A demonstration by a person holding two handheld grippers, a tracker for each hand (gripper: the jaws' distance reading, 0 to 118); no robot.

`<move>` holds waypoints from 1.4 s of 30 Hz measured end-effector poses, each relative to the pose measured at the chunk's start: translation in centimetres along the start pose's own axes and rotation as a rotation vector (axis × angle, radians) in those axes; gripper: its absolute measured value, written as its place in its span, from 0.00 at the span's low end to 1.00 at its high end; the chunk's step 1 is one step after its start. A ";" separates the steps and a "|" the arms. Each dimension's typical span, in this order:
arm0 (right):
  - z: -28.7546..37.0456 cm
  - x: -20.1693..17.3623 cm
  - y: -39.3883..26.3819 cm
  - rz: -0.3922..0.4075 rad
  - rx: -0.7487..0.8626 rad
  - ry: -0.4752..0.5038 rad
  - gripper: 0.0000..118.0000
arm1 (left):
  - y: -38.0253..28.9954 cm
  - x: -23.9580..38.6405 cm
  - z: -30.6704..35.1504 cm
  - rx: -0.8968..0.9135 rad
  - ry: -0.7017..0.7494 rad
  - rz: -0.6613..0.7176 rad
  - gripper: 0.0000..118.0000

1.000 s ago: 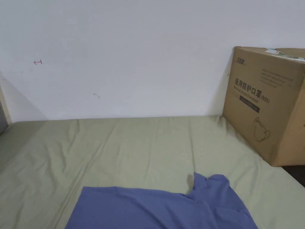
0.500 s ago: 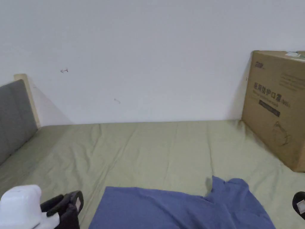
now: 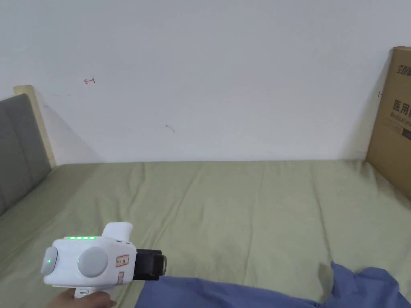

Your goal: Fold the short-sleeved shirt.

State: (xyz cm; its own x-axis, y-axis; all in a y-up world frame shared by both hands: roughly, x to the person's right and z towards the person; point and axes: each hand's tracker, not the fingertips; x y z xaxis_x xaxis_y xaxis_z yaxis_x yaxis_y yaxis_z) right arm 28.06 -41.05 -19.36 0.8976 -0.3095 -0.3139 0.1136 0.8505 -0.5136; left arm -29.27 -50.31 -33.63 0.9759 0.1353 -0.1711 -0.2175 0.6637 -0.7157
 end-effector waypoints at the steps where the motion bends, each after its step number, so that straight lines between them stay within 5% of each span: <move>1: -0.8 0.1 -0.1 -0.002 -0.020 -0.001 0.00 | 0.1 -0.3 -1.6 -0.011 -0.001 -0.002 0.99; 10: -4.7 0.1 -1.2 0.006 -0.099 0.005 0.00 | -4.0 -0.9 -11.9 -0.330 0.018 -0.093 0.99; 12: -4.8 0.1 -1.4 -0.005 -0.115 0.018 0.00 | -4.8 -0.5 -10.6 -0.127 0.045 -0.187 1.00; 17: -4.3 0.0 -1.8 -0.001 -0.123 0.028 0.00 | -4.2 -1.3 -10.6 -0.164 0.026 -0.057 1.00; 21: -3.7 0.2 -1.8 -0.018 -0.127 0.027 0.00 | -3.6 0.2 -10.4 -0.209 0.101 -0.091 0.97; 22: -3.6 0.3 -1.9 -0.023 -0.127 0.023 0.00 | -3.4 0.7 -10.3 -0.200 0.112 -0.093 0.93; 24: -3.5 0.6 -1.8 -0.036 -0.126 0.022 0.00 | -3.6 1.0 -9.0 -0.130 0.123 -0.073 0.69; 27: -3.5 1.1 -1.7 -0.067 -0.122 0.027 0.00 | -4.1 1.2 -7.0 -0.079 0.115 -0.055 0.05; 34: -3.7 3.2 3.3 -0.077 0.037 0.100 0.00 | -2.8 1.5 -3.0 0.003 0.037 -0.122 0.03; 40: -13.9 8.5 10.4 -0.079 -0.129 0.087 0.00 | -1.3 2.2 1.8 0.050 0.006 -0.164 0.03; 41: -16.5 9.8 10.7 -0.111 -0.210 0.093 0.11 | -1.2 2.1 2.0 0.016 -0.028 -0.143 0.03; 42: -18.8 10.8 10.5 -0.143 -0.270 0.058 0.37 | -1.2 2.1 2.3 -0.007 -0.069 -0.116 0.03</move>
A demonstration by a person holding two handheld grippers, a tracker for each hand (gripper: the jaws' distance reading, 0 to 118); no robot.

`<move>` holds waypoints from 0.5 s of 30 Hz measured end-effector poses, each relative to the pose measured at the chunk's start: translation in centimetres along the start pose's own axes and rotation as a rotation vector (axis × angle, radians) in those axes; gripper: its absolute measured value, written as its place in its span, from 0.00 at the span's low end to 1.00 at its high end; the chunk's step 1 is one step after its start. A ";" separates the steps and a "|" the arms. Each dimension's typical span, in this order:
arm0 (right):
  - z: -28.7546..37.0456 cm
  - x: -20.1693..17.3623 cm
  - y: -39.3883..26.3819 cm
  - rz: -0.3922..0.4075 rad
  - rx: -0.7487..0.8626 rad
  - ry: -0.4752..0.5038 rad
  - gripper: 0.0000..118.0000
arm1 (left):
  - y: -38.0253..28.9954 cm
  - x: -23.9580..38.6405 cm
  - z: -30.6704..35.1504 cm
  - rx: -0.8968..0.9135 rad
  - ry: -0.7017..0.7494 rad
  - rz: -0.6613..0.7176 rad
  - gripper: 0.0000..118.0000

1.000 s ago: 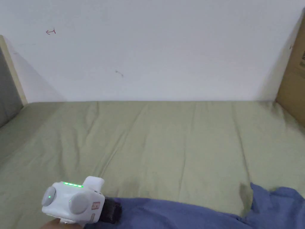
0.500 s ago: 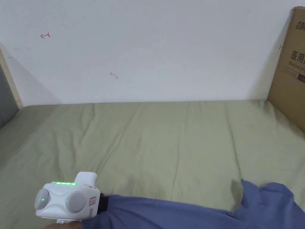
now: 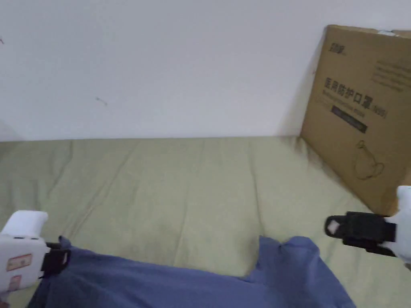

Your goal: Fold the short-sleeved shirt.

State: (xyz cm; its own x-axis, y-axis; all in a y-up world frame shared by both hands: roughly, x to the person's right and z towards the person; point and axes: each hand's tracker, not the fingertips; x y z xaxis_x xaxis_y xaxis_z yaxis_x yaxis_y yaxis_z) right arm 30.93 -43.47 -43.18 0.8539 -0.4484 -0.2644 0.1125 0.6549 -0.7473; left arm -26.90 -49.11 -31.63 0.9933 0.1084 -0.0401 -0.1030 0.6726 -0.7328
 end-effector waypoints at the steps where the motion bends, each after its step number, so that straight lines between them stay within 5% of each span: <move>1: -2.6 1.2 0.3 -0.023 -0.063 -0.104 0.74 | -0.1 -0.2 -0.1 -0.017 -0.003 0.031 0.03; 2: -4.6 2.3 0.2 -0.031 -0.103 -0.150 0.99 | -0.3 -0.3 -0.1 -0.011 0.010 0.040 0.03; 5: -9.5 6.2 -0.1 -0.057 -0.165 -0.295 1.00 | -0.6 -0.1 0.1 -0.015 -0.003 0.075 0.03; 10: -14.1 9.3 -1.9 0.029 -0.329 -0.476 1.00 | -1.2 -0.1 0.1 -0.016 -0.001 0.066 0.03; 15: -15.5 7.8 -4.6 0.135 -0.452 -0.474 1.00 | -1.8 0.0 0.0 -0.031 0.016 0.015 0.03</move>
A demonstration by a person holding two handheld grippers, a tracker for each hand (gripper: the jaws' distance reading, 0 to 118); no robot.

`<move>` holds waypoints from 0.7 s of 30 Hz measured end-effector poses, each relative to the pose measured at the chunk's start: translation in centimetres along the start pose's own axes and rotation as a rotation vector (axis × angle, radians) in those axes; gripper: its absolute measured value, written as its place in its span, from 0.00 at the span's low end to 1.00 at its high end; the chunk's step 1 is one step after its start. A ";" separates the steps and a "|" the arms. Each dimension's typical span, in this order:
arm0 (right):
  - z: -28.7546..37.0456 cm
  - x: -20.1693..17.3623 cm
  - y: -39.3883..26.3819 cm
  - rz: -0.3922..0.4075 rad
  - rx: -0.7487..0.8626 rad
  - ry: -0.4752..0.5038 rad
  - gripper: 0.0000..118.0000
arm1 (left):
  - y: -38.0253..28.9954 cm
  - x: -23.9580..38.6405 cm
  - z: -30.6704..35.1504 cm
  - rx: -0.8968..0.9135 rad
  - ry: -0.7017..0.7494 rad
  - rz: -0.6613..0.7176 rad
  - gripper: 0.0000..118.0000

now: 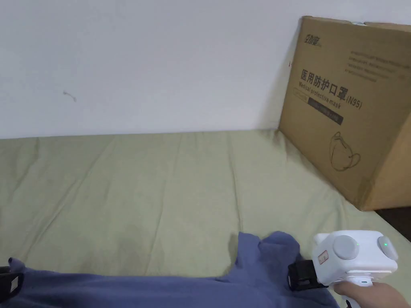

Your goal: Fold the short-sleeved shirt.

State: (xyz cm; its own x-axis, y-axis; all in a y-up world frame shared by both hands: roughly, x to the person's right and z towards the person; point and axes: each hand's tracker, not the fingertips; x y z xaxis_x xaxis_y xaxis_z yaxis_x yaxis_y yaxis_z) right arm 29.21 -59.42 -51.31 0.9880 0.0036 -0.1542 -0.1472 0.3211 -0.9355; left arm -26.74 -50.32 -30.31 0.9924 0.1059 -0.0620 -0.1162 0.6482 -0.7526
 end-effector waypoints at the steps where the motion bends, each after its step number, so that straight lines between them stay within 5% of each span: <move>1: 0.2 -0.5 -0.4 0.006 0.015 0.003 0.99 | 0.0 0.0 0.1 -0.008 -0.003 0.005 0.03; 4: 0.9 -1.8 -1.2 0.031 0.003 0.026 0.92 | -0.8 -0.1 0.2 -0.019 0.005 0.018 0.03; 6: 1.7 -1.6 -1.3 0.018 0.028 0.038 0.74 | -1.1 -0.1 0.8 -0.012 0.015 0.021 0.03; 7: 2.1 -1.6 -1.5 0.004 0.052 0.050 0.55 | -1.3 -0.1 1.2 -0.008 0.014 0.021 0.03; 8: 2.8 -1.7 -1.8 -0.008 0.098 0.053 0.19 | -1.4 0.0 1.6 -0.006 0.011 0.022 0.03; 9: 3.3 -1.6 -2.0 -0.017 0.130 0.064 0.03 | -1.5 0.1 2.0 -0.009 0.010 0.023 0.03; 13: 6.4 -1.5 -3.6 -0.092 0.203 0.168 0.03 | -1.8 0.6 4.4 -0.010 0.002 0.007 0.03; 21: 21.4 -1.4 -5.1 -0.053 0.551 0.198 0.03 | 0.6 1.1 14.5 0.153 0.023 0.017 0.03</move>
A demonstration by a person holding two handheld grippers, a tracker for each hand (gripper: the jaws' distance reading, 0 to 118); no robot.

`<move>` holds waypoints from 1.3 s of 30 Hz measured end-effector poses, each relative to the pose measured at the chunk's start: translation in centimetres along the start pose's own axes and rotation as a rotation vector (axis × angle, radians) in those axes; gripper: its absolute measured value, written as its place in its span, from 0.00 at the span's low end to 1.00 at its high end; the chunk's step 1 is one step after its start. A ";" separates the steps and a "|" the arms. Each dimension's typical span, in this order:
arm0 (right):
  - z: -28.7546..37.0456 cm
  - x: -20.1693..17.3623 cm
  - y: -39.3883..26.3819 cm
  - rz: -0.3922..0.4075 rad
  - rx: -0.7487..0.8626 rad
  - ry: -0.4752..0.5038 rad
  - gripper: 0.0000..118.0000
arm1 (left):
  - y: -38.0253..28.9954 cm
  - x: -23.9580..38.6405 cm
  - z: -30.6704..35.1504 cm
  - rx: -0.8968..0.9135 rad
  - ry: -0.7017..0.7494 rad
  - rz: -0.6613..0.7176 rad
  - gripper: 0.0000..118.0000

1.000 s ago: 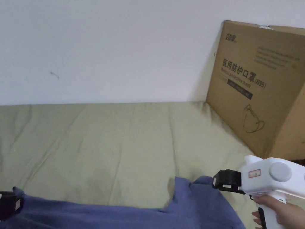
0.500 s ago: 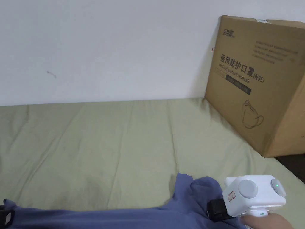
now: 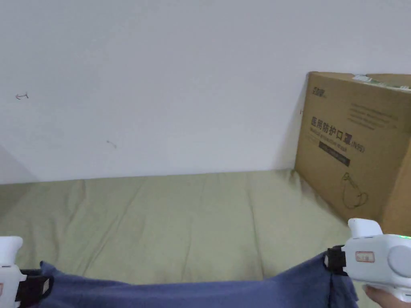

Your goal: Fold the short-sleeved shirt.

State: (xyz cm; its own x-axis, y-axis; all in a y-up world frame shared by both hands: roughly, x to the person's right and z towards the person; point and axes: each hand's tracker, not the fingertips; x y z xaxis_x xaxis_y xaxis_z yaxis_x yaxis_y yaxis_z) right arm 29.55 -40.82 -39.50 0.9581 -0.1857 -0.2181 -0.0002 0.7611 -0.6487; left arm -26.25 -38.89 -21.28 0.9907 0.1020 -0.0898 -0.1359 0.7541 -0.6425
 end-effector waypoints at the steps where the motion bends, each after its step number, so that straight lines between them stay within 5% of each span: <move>1: 1.7 -0.4 1.2 0.009 0.036 0.001 0.03 | 0.6 0.1 1.4 0.019 -0.001 -0.002 0.03; 4: 7.0 -1.9 4.2 0.082 0.161 -0.014 0.03 | 2.5 0.5 5.5 0.085 -0.006 -0.015 0.03; 15: 15.7 -8.6 16.9 0.121 0.357 -0.003 0.03 | 12.0 1.5 13.4 0.304 0.088 -0.027 0.03; 31: 8.7 -14.5 34.3 0.153 0.564 -0.083 0.03 | 27.4 -2.0 4.0 0.490 0.151 0.131 0.03; 39: 1.2 -13.5 29.3 0.238 0.506 -0.163 0.03 | 24.7 -1.4 -3.4 0.416 0.178 0.105 0.03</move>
State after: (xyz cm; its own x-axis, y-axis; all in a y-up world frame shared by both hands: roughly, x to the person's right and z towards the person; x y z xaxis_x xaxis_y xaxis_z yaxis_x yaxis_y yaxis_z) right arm 16.96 -15.26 -54.72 0.9801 0.0942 -0.1746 -0.1223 0.9799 -0.1579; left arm -30.95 -22.60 -39.58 0.9508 0.1064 -0.2909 -0.1872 0.9456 -0.2660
